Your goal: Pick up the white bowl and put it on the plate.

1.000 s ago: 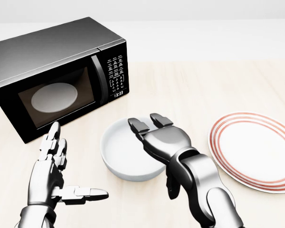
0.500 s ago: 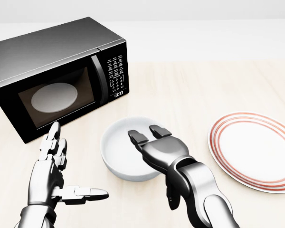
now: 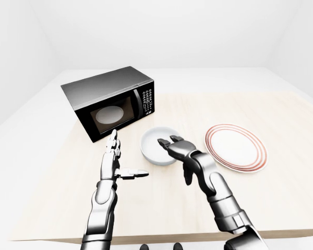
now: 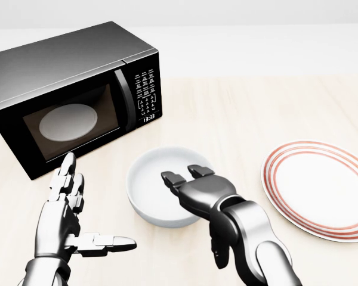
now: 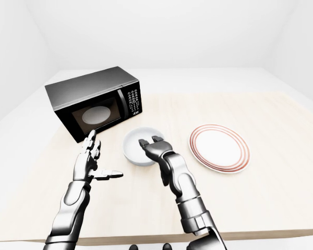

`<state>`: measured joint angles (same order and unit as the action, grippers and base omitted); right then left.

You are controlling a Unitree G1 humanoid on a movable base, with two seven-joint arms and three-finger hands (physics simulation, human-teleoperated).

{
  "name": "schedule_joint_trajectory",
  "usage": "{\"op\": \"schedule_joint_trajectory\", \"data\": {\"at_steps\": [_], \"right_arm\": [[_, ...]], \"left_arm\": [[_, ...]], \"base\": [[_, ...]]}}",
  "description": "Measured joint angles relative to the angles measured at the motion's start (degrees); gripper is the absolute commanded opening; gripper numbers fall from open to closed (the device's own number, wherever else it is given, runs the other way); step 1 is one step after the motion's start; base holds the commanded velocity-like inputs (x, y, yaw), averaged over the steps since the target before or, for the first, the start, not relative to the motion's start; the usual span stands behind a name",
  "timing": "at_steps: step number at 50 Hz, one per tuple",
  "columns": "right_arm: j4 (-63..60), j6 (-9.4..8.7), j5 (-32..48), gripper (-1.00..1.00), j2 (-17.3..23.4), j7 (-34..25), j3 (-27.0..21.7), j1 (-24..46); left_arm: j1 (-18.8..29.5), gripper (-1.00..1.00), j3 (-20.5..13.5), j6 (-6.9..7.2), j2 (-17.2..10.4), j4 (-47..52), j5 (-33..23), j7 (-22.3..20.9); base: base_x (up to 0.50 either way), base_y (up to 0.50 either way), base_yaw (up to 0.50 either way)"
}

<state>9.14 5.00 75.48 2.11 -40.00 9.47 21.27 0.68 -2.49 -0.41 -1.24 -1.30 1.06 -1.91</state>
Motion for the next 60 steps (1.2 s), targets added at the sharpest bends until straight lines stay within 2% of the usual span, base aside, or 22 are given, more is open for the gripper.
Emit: {"op": "schedule_joint_trajectory", "data": {"at_steps": [21,60], "right_arm": [[3.6,0.00,0.6,1.00,-0.7,0.0,0.4,2.2],[8.5,0.00,1.9,1.00,-1.8,0.9,1.5,3.1]], "left_arm": [[0.1,1.00,0.0,-0.44,0.0,-0.6,0.1,0.0],[0.0,1.00,0.0,0.23,0.0,0.2,0.2,-0.2]], "base": [[0.00,0.00,0.00],[0.00,0.00,0.00]]}}
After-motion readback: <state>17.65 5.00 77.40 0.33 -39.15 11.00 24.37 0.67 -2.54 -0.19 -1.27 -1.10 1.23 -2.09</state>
